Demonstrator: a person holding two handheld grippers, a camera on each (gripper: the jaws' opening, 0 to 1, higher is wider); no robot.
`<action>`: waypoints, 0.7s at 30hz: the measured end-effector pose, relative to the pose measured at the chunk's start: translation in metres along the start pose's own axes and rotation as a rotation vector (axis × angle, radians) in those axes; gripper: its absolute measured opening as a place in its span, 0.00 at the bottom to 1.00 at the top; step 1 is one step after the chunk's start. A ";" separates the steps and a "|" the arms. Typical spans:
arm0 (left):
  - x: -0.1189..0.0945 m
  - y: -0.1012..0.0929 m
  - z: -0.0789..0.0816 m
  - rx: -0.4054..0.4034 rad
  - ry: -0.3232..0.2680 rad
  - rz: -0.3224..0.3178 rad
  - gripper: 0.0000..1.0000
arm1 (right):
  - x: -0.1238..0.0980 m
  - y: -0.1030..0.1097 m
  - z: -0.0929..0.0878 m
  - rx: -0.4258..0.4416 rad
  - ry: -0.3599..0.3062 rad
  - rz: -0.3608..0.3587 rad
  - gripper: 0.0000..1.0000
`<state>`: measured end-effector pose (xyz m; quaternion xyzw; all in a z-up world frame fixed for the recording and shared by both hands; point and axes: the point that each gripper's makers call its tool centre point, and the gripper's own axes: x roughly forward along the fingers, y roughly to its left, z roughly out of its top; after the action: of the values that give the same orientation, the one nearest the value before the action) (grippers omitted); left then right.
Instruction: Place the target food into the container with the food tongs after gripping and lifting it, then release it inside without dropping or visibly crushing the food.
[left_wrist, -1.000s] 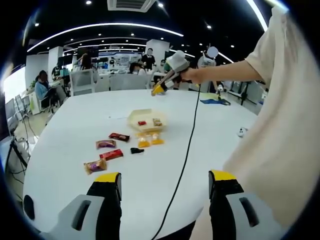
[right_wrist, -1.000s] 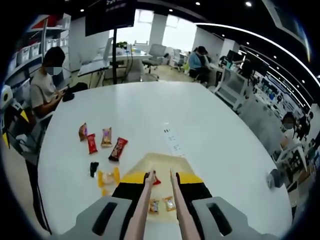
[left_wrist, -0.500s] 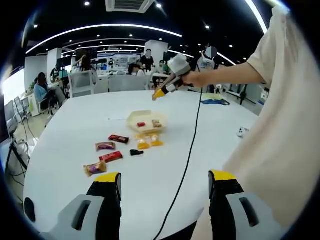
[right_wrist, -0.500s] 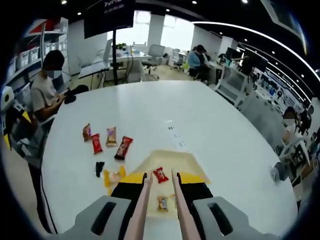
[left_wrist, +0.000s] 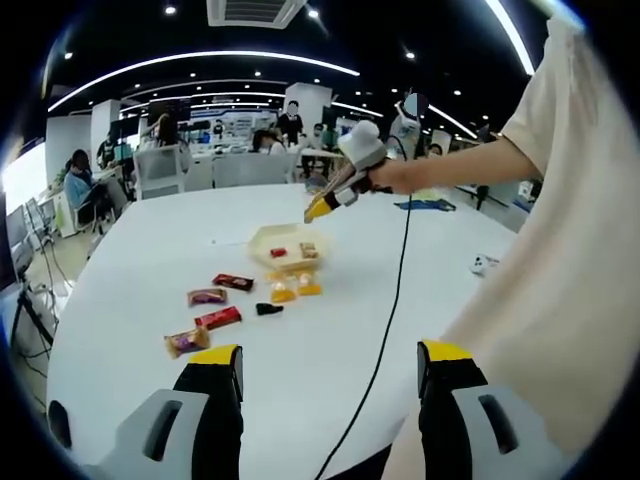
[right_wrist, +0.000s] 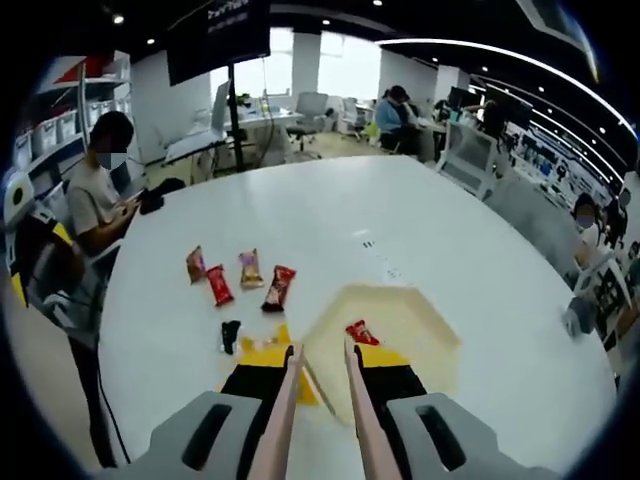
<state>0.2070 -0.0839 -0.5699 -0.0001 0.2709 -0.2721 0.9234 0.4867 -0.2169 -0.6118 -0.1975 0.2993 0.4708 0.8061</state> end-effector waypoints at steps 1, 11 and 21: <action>0.000 0.000 0.000 0.001 0.001 -0.001 0.71 | 0.000 0.003 -0.001 0.006 -0.001 0.003 0.24; 0.001 -0.005 0.010 0.005 -0.026 -0.003 0.70 | 0.000 0.039 -0.005 0.051 -0.013 0.042 0.24; 0.005 -0.019 0.011 0.017 -0.023 -0.043 0.70 | -0.004 0.045 -0.013 0.065 -0.007 0.059 0.24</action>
<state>0.2067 -0.1041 -0.5605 -0.0014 0.2580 -0.2942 0.9203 0.4424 -0.2058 -0.6209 -0.1607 0.3171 0.4851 0.7990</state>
